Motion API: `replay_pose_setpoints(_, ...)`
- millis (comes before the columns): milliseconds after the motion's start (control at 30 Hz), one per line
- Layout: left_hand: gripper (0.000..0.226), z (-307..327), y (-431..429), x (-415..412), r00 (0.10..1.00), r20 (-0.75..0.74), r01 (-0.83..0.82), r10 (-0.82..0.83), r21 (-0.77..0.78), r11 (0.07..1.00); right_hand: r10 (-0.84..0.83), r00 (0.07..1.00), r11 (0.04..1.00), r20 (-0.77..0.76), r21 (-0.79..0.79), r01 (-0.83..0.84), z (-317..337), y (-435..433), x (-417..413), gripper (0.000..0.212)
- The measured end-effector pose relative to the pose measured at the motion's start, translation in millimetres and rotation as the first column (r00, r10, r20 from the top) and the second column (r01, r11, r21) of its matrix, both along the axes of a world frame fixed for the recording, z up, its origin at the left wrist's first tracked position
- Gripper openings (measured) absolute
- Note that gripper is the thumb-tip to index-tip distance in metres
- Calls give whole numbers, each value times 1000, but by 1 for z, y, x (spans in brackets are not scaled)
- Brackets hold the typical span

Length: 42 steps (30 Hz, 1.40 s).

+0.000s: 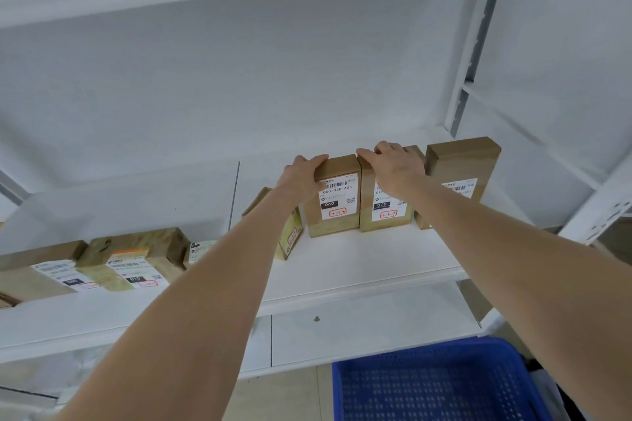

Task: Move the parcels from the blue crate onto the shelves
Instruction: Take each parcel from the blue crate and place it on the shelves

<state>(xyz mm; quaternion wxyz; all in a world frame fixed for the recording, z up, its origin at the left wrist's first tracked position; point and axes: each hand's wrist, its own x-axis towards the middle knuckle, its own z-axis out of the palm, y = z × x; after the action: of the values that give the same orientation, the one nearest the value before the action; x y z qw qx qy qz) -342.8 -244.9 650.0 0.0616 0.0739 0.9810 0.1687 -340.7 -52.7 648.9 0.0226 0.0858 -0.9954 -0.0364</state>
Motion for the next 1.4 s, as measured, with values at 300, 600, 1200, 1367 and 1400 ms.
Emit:
replay_pose_setpoints(300, 69, 2, 6, 4, 998, 22, -55, 56, -50, 997, 5, 1000, 1000, -22, -1, -5, -2, 1, 2, 72)
replay_pose_setpoints(600, 90, 20, 54, 11, 991, -129, 27, -47, -155, 988, -151, 988, 987, -14, -51, 150, 29, 69, 8, 112)
replay_pose_setpoints(1200, 67, -1, 88, -7, 989, -134, 33, -62, -207, 978, -154, 988, 987, -27, -52, 152, -10, 105, -23, 64)
replay_pose_setpoints(1367, 86, 5, 78, -3, 993, -111, 23, -45, -189, 982, -126, 990, 990, 61, -50, 129, 2, 100, -15, 99)
replay_pose_setpoints(1400, 90, 7, 75, -1, 993, -110, 26, -47, -185, 982, -108, 992, 992, 62, -51, 111, 6, 97, -12, 107)
